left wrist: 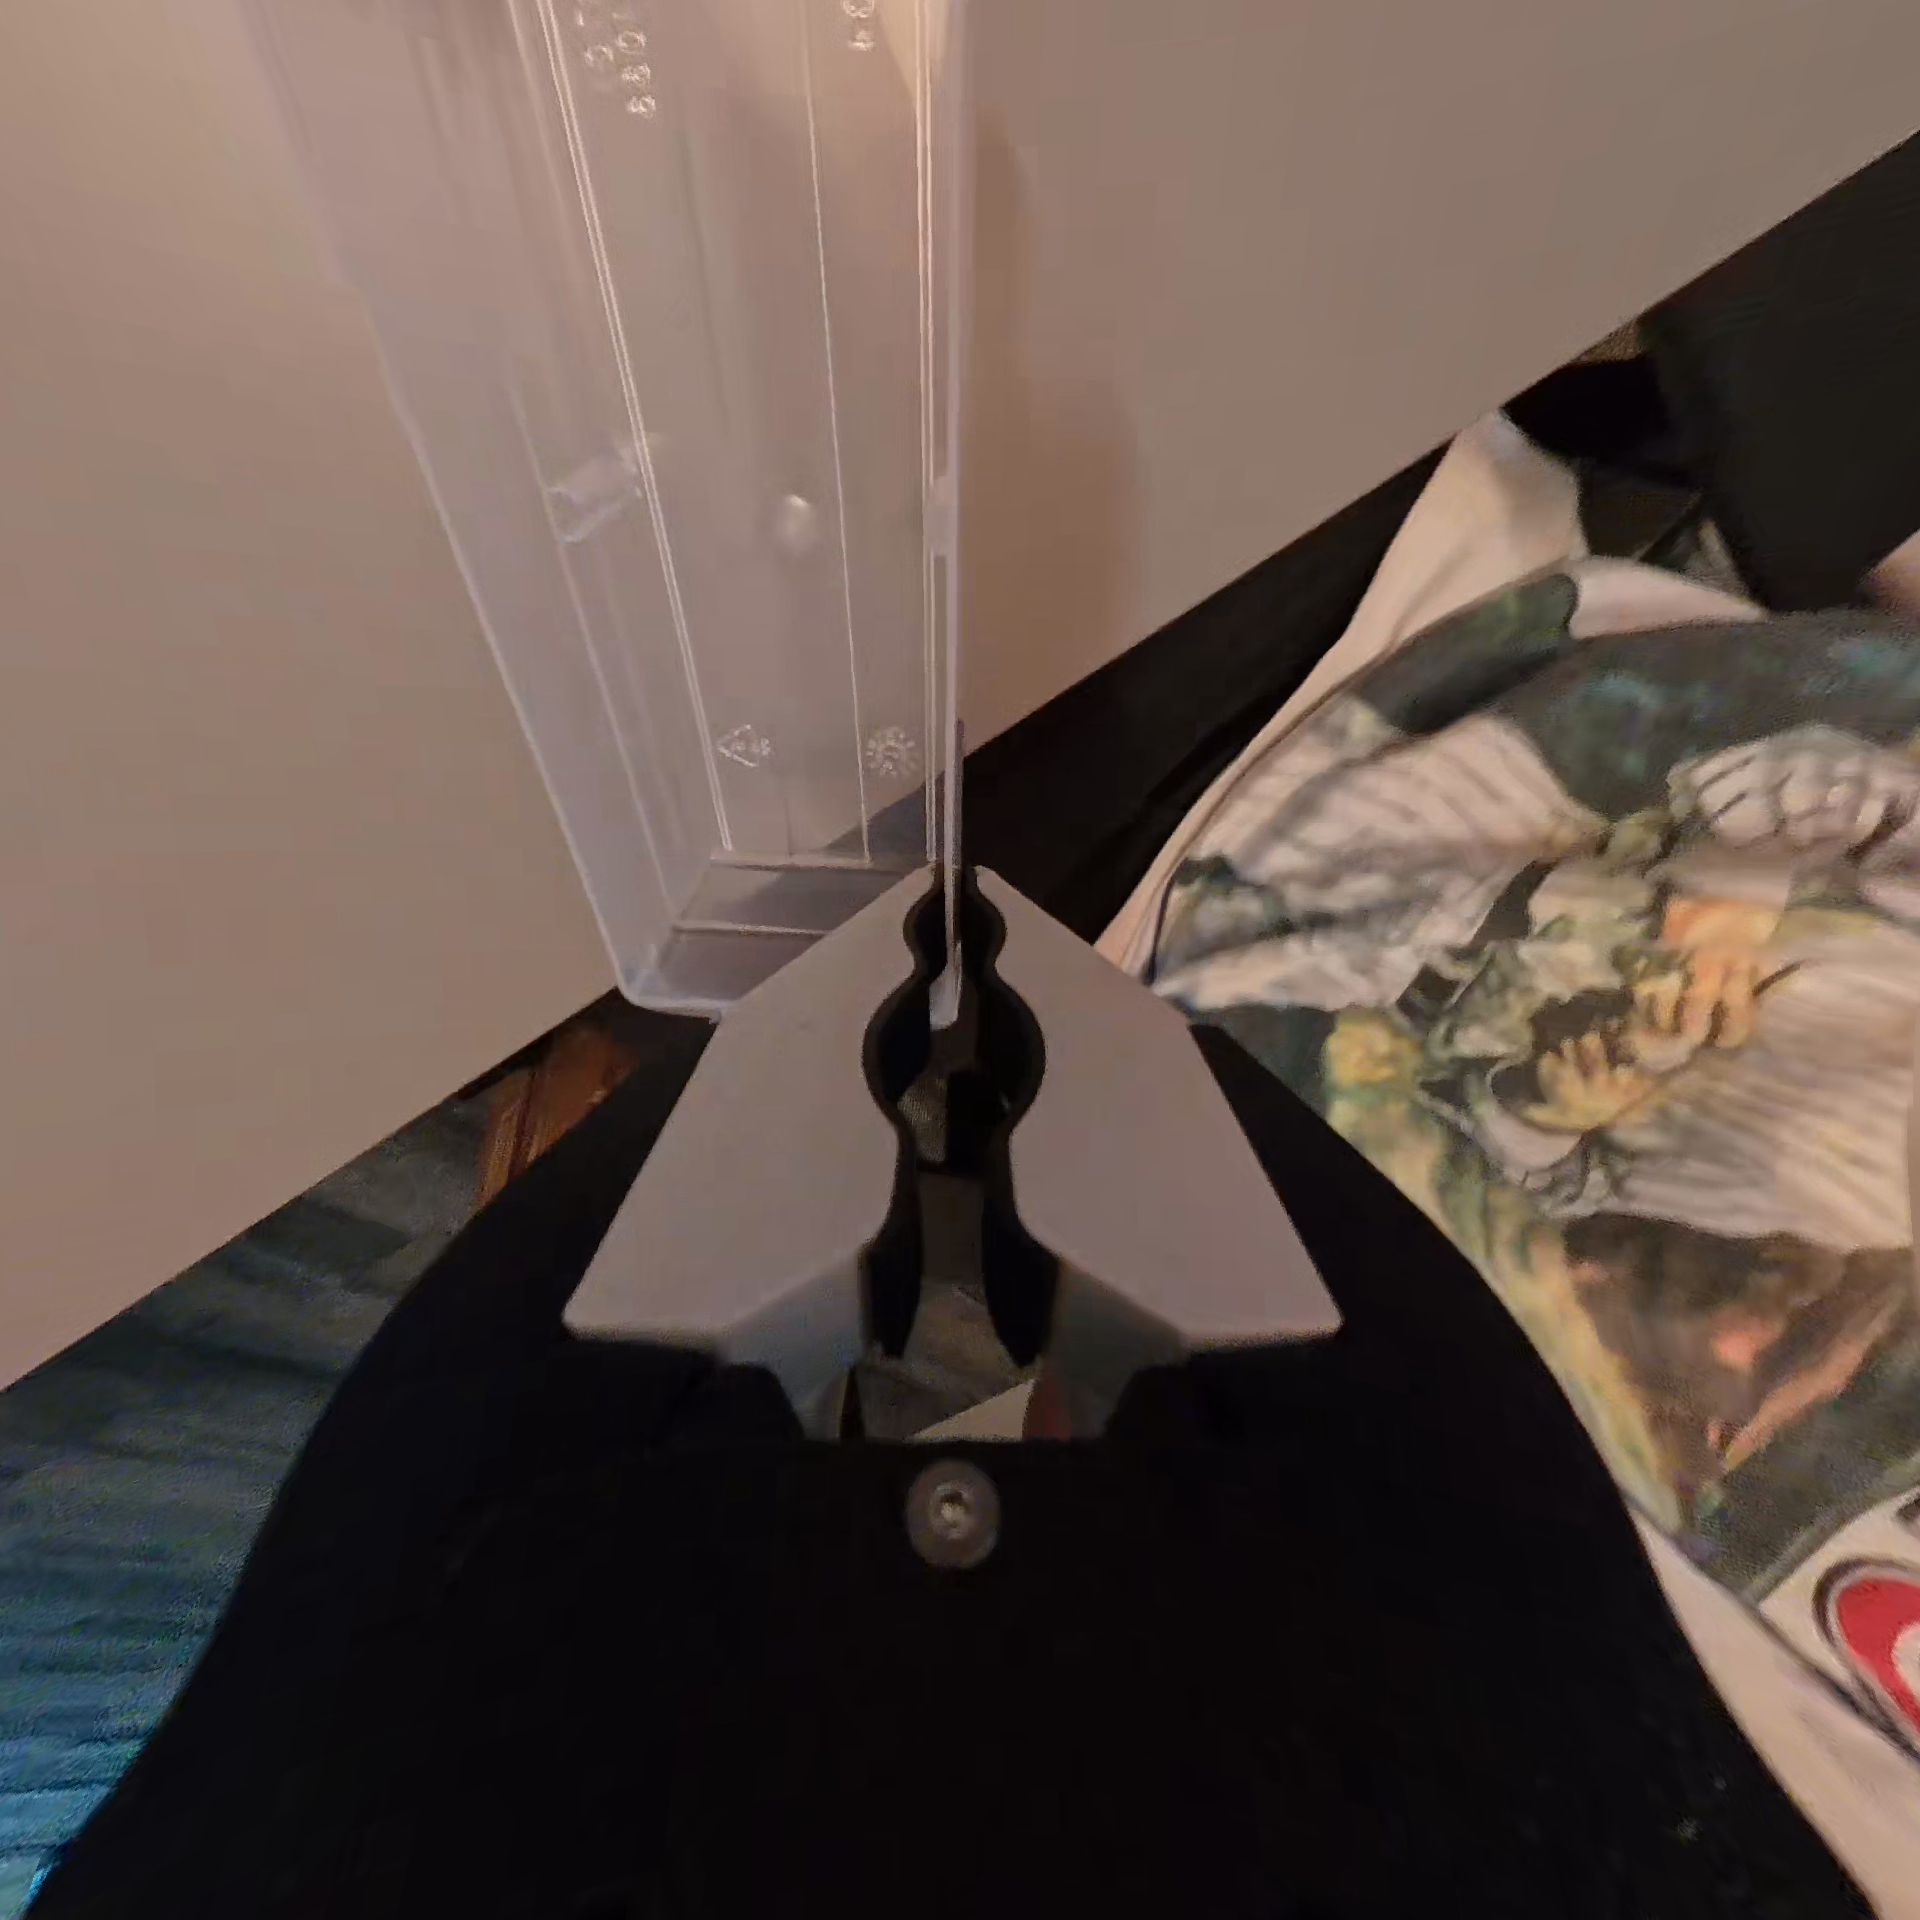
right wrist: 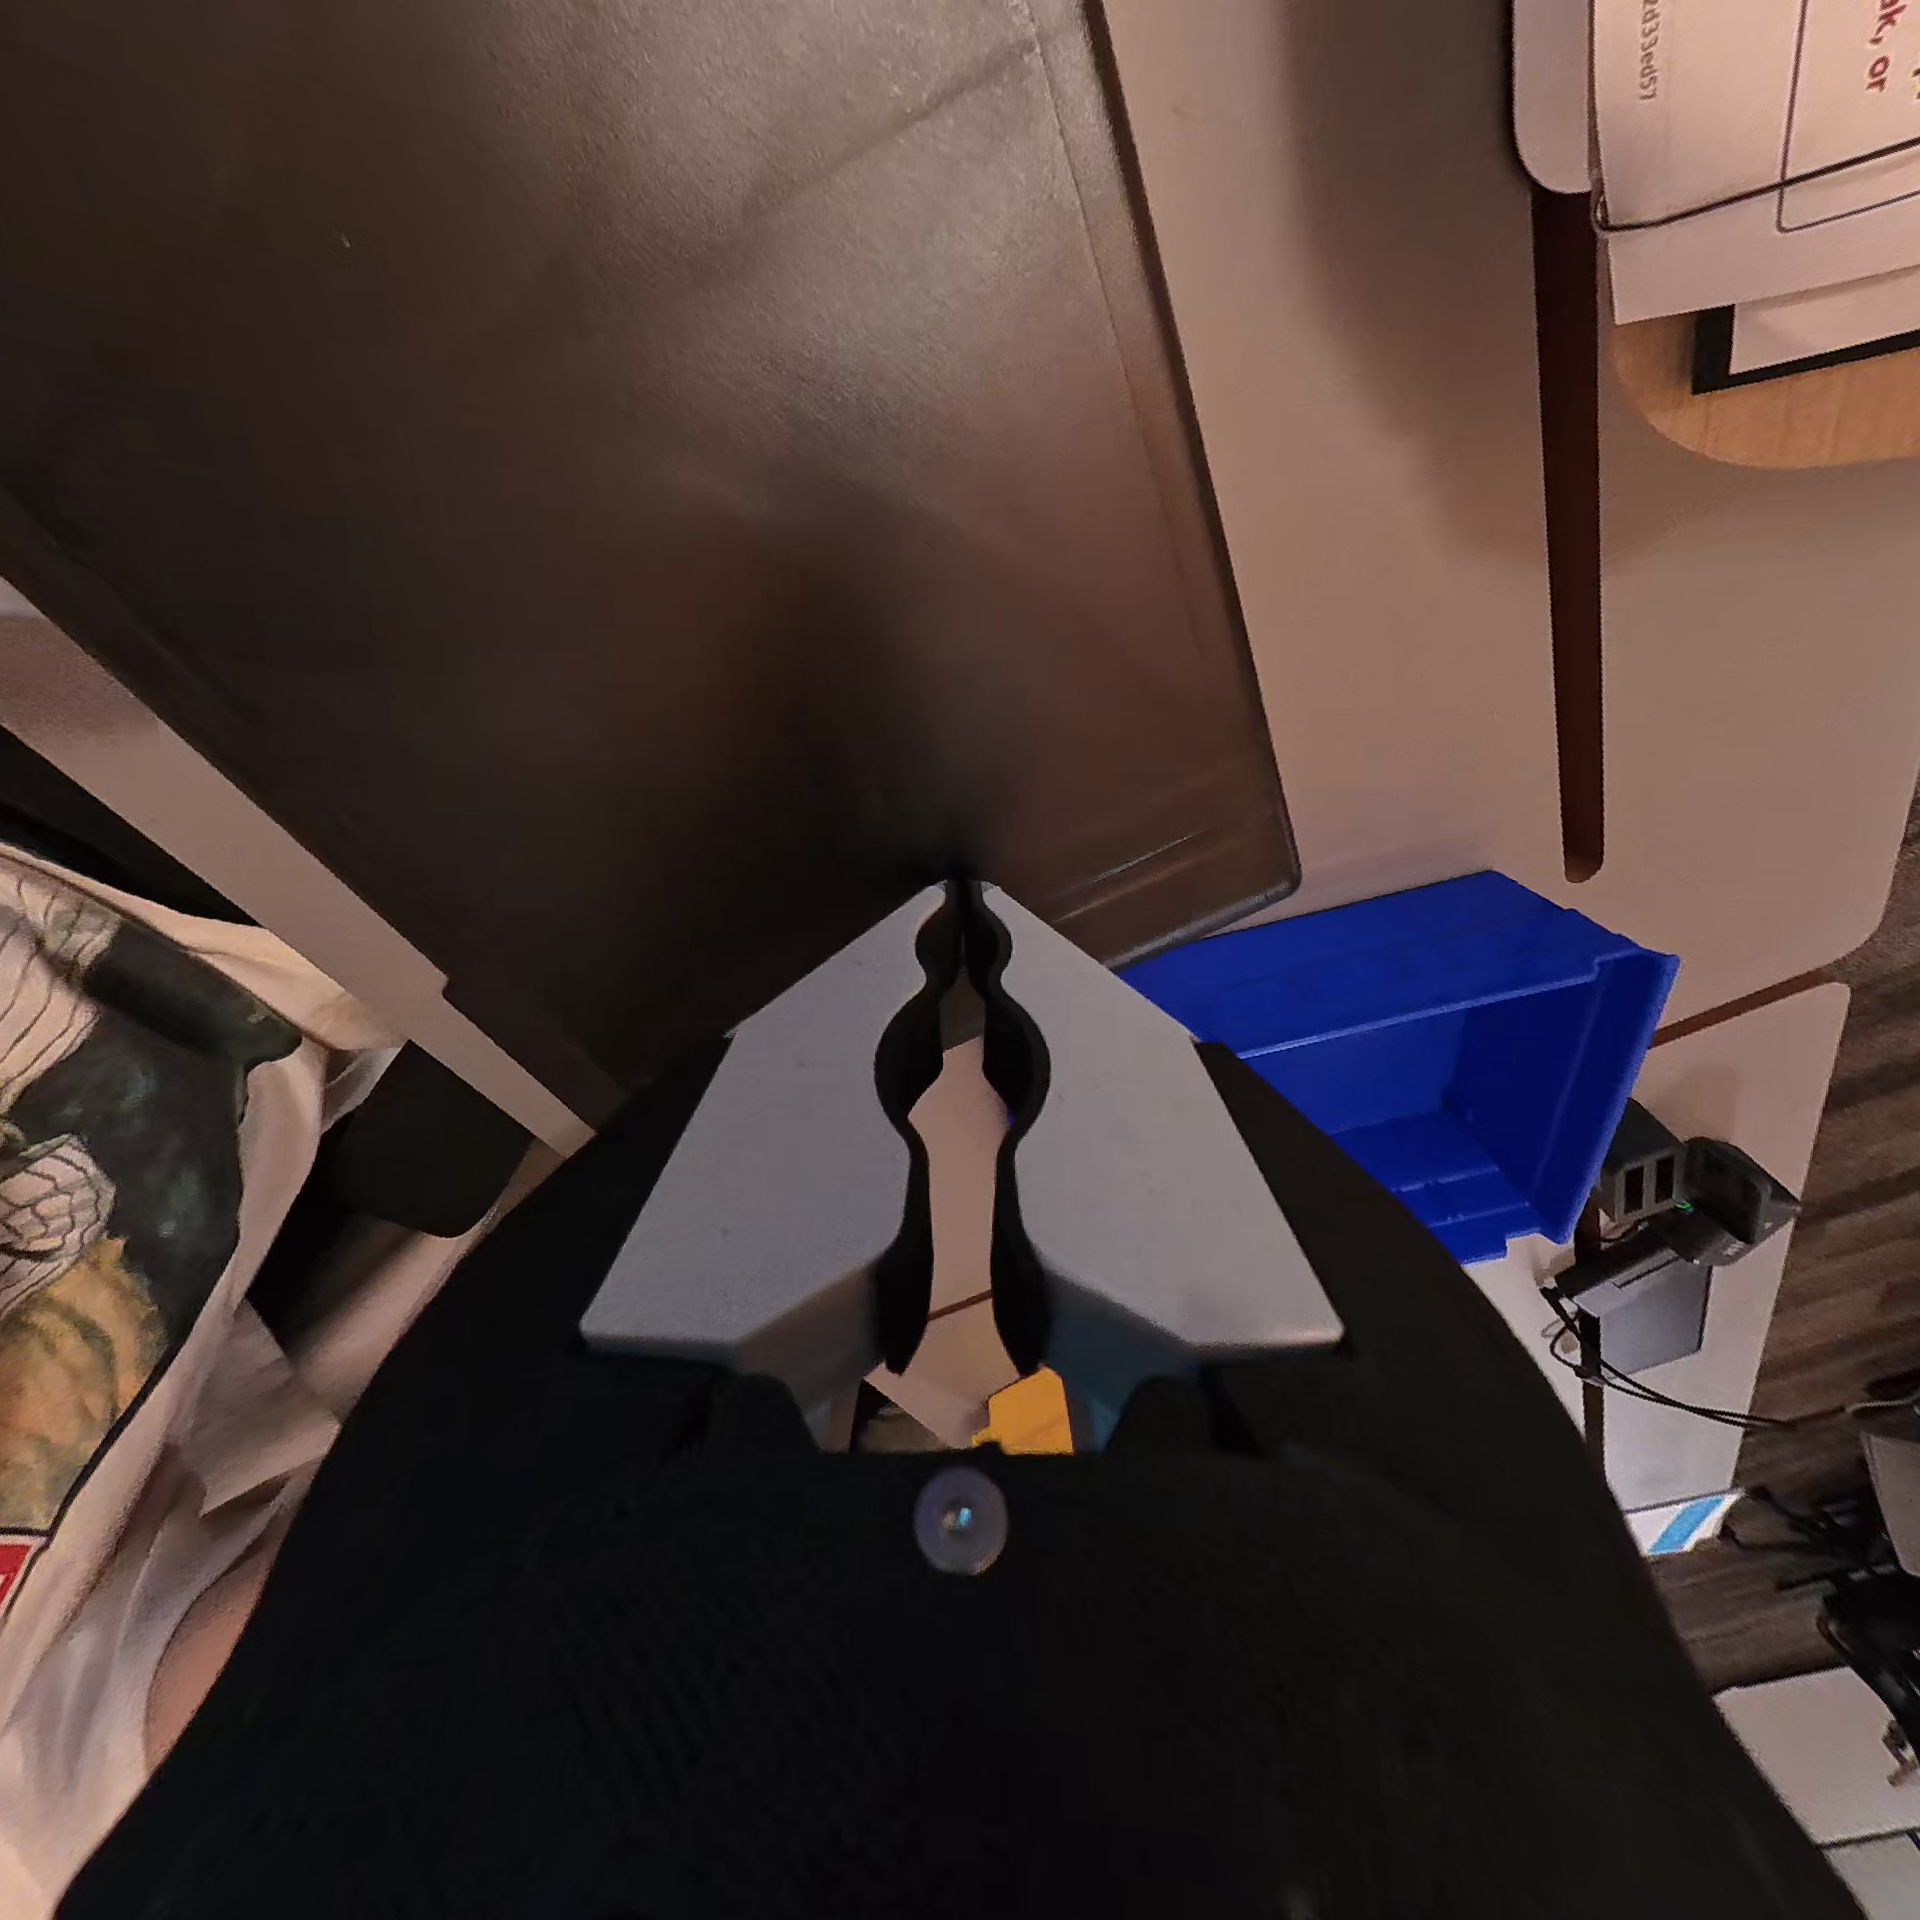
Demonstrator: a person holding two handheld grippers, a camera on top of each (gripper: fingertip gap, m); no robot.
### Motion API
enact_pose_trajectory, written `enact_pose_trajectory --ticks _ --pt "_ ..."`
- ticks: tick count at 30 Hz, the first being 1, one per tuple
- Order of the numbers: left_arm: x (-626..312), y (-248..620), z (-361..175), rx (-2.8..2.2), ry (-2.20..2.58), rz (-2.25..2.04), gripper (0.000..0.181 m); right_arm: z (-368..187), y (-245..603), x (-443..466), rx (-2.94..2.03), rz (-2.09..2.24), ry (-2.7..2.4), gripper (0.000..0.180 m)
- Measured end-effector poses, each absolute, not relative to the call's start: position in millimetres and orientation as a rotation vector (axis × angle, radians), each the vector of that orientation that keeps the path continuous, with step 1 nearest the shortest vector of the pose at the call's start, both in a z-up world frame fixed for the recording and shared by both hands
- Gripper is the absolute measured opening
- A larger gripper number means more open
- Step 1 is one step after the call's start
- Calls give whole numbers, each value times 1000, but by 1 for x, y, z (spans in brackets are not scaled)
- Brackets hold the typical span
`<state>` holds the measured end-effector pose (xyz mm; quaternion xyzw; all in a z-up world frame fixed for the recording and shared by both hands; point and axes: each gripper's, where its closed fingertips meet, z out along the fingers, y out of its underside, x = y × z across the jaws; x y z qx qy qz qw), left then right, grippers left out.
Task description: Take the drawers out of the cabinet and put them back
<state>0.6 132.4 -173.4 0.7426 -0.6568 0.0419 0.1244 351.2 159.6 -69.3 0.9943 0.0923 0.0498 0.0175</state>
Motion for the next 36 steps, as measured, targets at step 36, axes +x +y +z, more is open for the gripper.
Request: enact_pose_trajectory --ticks 36 --pt "152 52 -210 2215 -1981 111 0 -69 160 351 3149 19 257 0"
